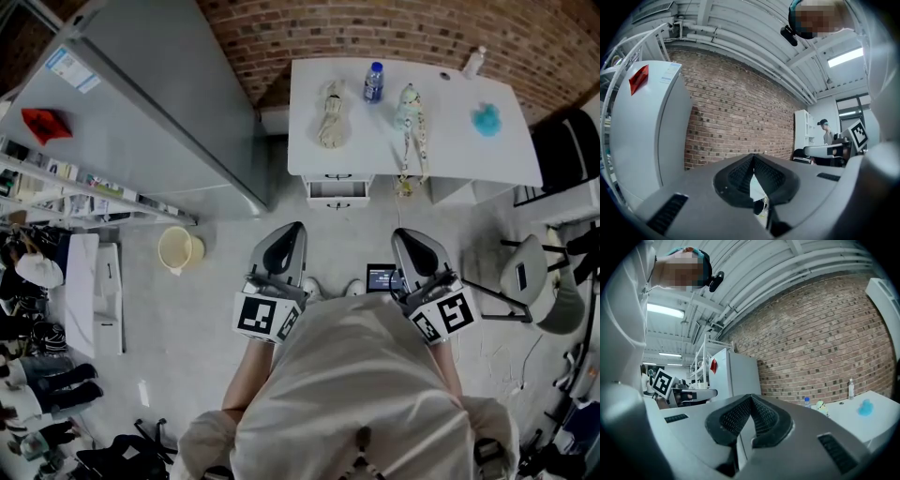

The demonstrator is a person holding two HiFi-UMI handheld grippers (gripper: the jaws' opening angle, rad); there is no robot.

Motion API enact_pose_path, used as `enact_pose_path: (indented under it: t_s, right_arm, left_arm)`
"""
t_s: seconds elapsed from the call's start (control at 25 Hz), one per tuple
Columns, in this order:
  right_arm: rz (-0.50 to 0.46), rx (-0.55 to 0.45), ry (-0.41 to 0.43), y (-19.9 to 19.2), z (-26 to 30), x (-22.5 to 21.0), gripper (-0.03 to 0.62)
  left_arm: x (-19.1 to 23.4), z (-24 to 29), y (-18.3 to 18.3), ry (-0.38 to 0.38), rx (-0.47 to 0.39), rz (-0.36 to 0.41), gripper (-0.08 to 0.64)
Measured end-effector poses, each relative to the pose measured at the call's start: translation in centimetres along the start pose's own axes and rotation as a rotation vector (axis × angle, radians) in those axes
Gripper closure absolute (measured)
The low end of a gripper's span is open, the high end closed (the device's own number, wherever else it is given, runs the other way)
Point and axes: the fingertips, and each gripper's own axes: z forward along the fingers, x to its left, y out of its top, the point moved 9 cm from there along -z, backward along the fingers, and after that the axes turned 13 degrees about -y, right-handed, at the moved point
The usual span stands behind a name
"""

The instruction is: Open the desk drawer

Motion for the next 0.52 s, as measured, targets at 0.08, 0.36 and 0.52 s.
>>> enact_pose_path:
  t_s: [0.08, 0.36, 0.52]
  right_arm:
    - [-0.003, -0.005, -0.004, 0.15, 0.09, -0.05, 0.566]
    - [-0.001, -0.004, -0.001, -0.01, 0.34, 0.0, 0.566]
    - [0.004, 0.0, -0.002, -0.31, 0.38, 0.06, 0.566]
  left_arm:
    - [-0.04, -0.12, -0.02, -0.001, 0.0, 0.002, 0.553]
    - [0.0, -0.51, -0.37, 0.001, 0.001, -0.004, 0.552]
    - [0.16, -0.48, -0.49, 0.002, -0.005, -0.008, 0.552]
